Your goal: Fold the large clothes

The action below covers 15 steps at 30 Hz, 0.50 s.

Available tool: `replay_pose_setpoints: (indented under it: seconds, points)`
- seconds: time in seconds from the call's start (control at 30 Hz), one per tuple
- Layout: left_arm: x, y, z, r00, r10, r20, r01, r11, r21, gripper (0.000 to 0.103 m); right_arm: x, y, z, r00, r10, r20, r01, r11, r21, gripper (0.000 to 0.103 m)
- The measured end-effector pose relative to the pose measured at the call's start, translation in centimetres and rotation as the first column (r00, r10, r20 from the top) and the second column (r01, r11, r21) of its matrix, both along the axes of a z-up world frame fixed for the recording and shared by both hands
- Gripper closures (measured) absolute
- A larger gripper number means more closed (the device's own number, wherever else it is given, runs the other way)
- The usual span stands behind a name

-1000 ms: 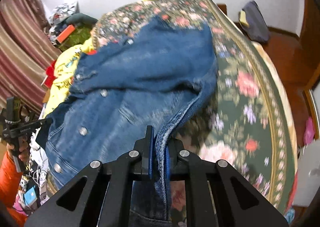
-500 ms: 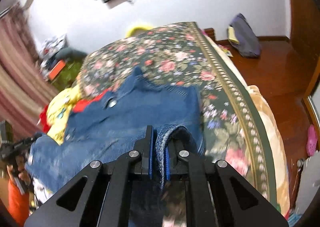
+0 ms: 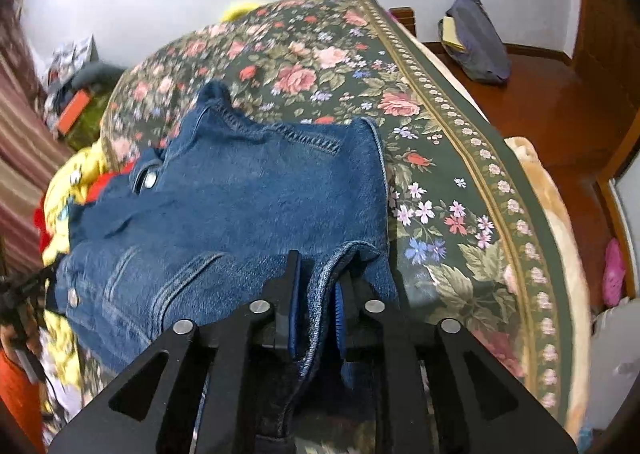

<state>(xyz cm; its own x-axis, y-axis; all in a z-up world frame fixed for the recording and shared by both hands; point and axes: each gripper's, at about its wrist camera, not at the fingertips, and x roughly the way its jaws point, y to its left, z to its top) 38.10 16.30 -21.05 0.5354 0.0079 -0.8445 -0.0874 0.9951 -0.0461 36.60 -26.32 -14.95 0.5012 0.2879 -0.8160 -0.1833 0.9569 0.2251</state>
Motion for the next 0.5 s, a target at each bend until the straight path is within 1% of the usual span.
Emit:
replay_pose_setpoints:
  seconds: [0.03,0.07,0.1,0.17,0.2,0.23,0.3,0.37,0.43,0.5]
  points:
    - [-0.4,-0.1,0.4,1.0,-0.018,0.003,0.018,1.0,0.007,0.077,-0.4,0.0,0.5,1.0,0.003,0.012,-0.003,1.0,-0.014,0.085]
    - [-1.1,-0.3,1.1,0.999,-0.043,0.015,0.043,0.999,-0.002,0.073,-0.9,0.1,1.1,1.0,0.006,0.027,-0.006,1.0,-0.026,0.084]
    - [-1.7,-0.3,1.6,0.998,-0.054,0.026,0.054,0.998,-0.015,0.071,-1.5,0.1,1.6,0.999,0.011,0.041,-0.009,0.999,-0.035,0.081]
    - [-2.7,-0.1,2.4,0.998,-0.058,0.04,0.059,0.998,-0.034,0.065,-2.3,0.2,2.3,0.998,0.014,0.059,-0.012,0.999,-0.046,0.071]
    - [-3.3,0.1,2.8,0.997,-0.055,0.047,0.058,0.997,-0.055,0.065,-3.2,0.0,2.8,0.997,0.013,0.074,-0.009,0.999,-0.049,0.061]
    - [-3.8,0.4,3.1,0.997,-0.05,0.051,0.053,0.996,-0.071,0.064,-3.6,0.0,3.0,0.996,0.011,0.084,-0.007,0.999,-0.049,0.057]
    - [-4.6,0.8,3.5,0.998,-0.032,0.05,0.037,0.994,-0.101,0.062,-4.8,0.0,3.6,0.995,0.015,0.101,-0.01,0.999,-0.047,0.057]
    - [-5.3,1.2,3.4,0.999,-0.017,0.042,0.023,0.99,-0.136,0.061,-5.3,0.1,3.6,0.995,0.02,0.093,-0.016,0.999,-0.039,0.057]
    - [-5.9,1.5,2.8,1.0,-0.001,0.013,0.003,0.985,-0.173,0.061,-6.0,0.3,3.2,0.997,0.03,0.077,-0.028,0.999,-0.027,0.057]
    - [-6.0,1.6,1.7,1.0,0.002,-0.025,-0.007,0.973,-0.231,0.061,-6.3,0.8,2.5,0.997,0.04,0.059,-0.039,0.999,-0.02,0.056]
